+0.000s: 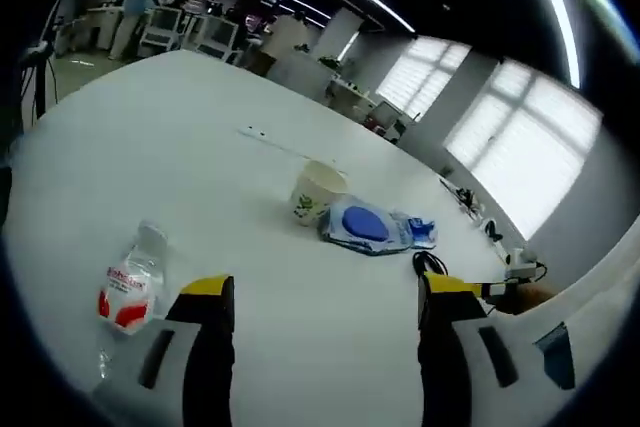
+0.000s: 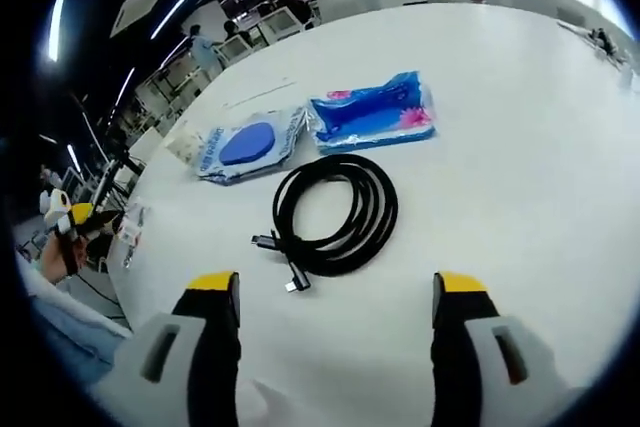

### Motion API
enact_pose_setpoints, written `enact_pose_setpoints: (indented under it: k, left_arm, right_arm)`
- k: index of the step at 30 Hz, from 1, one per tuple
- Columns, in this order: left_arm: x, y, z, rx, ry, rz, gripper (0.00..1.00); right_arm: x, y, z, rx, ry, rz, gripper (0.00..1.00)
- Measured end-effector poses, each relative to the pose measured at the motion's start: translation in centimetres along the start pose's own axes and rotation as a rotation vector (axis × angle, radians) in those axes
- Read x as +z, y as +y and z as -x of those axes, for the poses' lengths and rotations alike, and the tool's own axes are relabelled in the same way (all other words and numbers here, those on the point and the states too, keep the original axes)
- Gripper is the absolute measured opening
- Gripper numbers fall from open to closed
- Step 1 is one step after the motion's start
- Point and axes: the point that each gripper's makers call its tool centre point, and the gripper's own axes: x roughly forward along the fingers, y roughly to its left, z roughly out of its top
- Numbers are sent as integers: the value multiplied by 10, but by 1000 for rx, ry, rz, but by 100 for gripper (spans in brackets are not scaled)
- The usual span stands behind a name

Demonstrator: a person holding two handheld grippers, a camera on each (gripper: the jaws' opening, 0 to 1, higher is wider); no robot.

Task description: Arrange the tabletop items into an orderly group along one side of the table until the central work area is clear of visible clutter.

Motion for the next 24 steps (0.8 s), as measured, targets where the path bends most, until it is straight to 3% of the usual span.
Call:
enact_pose_setpoints:
  k: [3, 9, 15, 24]
  left_arm:
    - [13, 17, 2, 52, 7, -36, 75]
    - [24, 42, 3, 113, 54, -74, 72]
    - [29, 64, 1, 175, 86, -82, 69]
    - [23, 82, -8, 226, 181, -82, 67]
  right_arm:
    - [-4, 1, 2, 6, -1, -20, 78]
    - [-10, 4, 8, 5, -9, -39, 78]
    - [-13, 8, 10, 9, -26, -78, 77]
    - [-23, 18, 13, 20, -39, -136, 75]
